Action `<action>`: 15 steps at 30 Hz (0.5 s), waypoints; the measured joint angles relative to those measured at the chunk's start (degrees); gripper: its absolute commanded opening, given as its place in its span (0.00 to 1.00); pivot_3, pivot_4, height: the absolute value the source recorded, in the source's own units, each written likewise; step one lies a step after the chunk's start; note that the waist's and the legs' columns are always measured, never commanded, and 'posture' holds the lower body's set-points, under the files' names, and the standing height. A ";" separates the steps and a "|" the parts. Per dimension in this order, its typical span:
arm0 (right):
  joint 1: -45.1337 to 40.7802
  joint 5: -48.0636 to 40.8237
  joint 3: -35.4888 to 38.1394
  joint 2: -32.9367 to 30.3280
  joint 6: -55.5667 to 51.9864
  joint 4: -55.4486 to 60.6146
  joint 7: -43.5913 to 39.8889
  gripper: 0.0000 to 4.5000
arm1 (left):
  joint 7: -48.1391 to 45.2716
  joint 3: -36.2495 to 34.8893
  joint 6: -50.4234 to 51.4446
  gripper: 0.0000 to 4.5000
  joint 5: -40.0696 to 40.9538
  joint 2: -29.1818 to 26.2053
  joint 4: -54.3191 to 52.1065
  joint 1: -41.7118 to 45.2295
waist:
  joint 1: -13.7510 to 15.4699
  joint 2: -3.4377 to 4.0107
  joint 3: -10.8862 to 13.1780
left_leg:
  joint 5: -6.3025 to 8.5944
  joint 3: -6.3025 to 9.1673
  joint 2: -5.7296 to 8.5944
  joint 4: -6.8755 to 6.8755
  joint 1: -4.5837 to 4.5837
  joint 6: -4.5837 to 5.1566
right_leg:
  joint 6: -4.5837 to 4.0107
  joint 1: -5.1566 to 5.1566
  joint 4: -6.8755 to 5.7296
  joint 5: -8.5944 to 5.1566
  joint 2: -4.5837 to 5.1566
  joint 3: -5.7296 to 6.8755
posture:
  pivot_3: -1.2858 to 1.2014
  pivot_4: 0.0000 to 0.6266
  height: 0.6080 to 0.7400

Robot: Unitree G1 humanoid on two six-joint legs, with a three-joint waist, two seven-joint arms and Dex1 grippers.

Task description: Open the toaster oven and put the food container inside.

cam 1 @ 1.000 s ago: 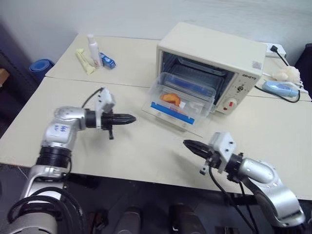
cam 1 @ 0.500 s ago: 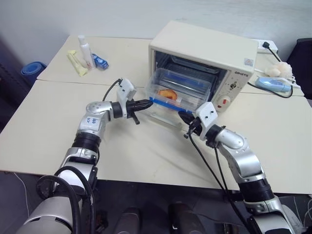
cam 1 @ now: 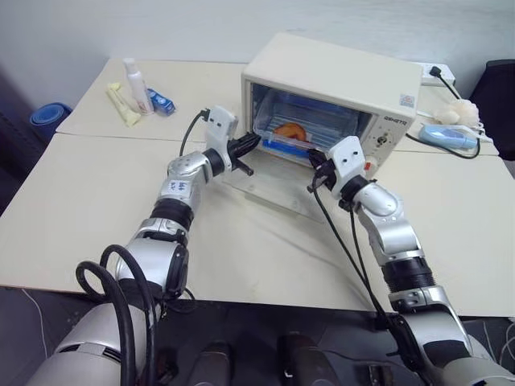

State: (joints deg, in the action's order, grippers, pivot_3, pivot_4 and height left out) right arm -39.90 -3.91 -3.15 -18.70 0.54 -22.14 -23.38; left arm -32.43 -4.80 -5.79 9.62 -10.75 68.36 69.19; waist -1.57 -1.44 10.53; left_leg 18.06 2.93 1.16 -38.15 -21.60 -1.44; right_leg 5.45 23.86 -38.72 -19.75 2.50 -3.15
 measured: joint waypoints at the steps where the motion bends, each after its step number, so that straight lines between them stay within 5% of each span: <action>1: -0.36 0.00 0.01 0.17 0.47 -0.73 0.18 0.00 | 0.75 -0.35 -0.32 0.01 -0.11 0.31 0.36 0.29 | -0.04 0.00 0.00 | 0.00 -0.01 0.01 0.00 0.00 0.00 | 0.01 0.00 0.00 0.00 0.00 0.00 | 0.52 0.24 1.00; 9: -1.84 0.01 1.12 1.22 2.02 -3.36 0.51 0.00 | 4.15 -1.92 -1.89 0.01 -1.12 0.78 2.31 0.95 | -0.18 0.00 0.00 | 0.00 -0.05 0.00 0.00 0.00 -0.01 | 0.01 0.05 -0.06 0.01 0.01 -0.03 | 0.52 0.24 1.00; 15: 4.08 -3.55 1.23 -0.45 -2.30 7.03 -5.93 0.00 | -6.05 -1.97 -0.65 0.01 -0.65 -3.93 -3.57 -5.44 | -0.53 0.01 0.00 | -0.02 -0.08 -0.05 0.11 -0.03 -0.04 | 0.01 0.14 -0.19 0.00 -0.04 -0.05 | 0.52 0.24 1.00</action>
State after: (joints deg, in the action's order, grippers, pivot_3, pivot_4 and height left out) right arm -35.83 -7.46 -1.92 -19.15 -1.75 -15.11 -29.31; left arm -38.47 -6.76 -6.44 8.97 -14.68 64.79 63.75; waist -2.10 -1.44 10.53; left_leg 18.04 2.85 1.11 -38.04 -21.63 -1.48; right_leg 5.46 24.00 -38.91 -19.74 2.46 -3.20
